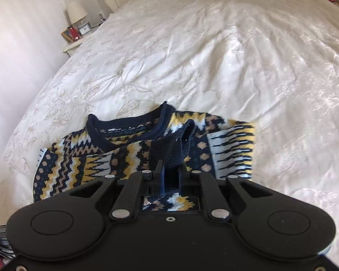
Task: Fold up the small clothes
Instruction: 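Grasp the sweater side edge with the right gripper and fold it inward, then lay the folded side onto the body and open the right gripper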
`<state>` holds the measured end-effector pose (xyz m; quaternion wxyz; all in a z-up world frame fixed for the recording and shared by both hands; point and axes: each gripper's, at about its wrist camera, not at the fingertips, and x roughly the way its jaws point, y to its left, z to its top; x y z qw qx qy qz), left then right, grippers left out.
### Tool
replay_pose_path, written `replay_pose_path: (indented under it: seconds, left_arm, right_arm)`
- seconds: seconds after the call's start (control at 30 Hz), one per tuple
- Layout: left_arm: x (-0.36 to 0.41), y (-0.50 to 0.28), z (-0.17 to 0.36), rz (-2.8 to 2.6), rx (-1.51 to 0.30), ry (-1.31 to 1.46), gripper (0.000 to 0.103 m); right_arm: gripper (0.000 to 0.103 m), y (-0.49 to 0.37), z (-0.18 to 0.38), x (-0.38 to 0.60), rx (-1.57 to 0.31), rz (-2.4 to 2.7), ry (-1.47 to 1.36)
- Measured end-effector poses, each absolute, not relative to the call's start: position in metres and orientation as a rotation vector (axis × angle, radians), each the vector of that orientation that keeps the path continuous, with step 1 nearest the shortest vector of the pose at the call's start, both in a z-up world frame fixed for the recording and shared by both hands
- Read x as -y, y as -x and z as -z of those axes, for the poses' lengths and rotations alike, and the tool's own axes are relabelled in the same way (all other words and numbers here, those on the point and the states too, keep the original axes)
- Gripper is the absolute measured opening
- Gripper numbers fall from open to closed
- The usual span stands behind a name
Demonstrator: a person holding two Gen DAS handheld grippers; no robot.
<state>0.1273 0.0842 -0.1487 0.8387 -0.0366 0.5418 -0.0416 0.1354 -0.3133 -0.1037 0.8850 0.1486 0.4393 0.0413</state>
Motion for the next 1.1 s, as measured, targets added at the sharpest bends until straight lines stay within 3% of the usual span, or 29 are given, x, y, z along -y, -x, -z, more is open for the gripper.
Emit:
replay_pose_path:
  seconds: [0.4,0.63,0.77,0.87,1.03,1.1]
  left_arm:
    - [-0.075,-0.175,0.109,0.097,-0.997,0.062,0.08]
    - [-0.073,-0.217,0.138,-0.007,-1.024,-0.045,0.08]
    - [-0.087,-0.226,0.164,-0.028,-1.107,-0.057,0.083]
    - [-0.094,-0.225,0.166,-0.034,-1.108,-0.027,0.088]
    - [-0.098,-0.221,0.165,-0.026,-1.103,-0.016,0.089]
    - [-0.1,-0.221,0.164,-0.017,-1.104,-0.01,0.088]
  right_arm:
    - [0.018,-0.148,0.131,0.325,-0.996,-0.017,-0.232]
    - [0.019,-0.15,0.137,0.329,-1.016,0.009,-0.205]
    - [0.024,-0.151,0.155,0.341,-1.081,0.062,-0.203]
    - [0.028,-0.15,0.164,0.345,-1.109,0.097,-0.194]
    - [0.034,-0.146,0.167,0.351,-1.111,0.118,-0.23]
    - [0.042,-0.146,0.167,0.35,-1.111,0.127,-0.219]
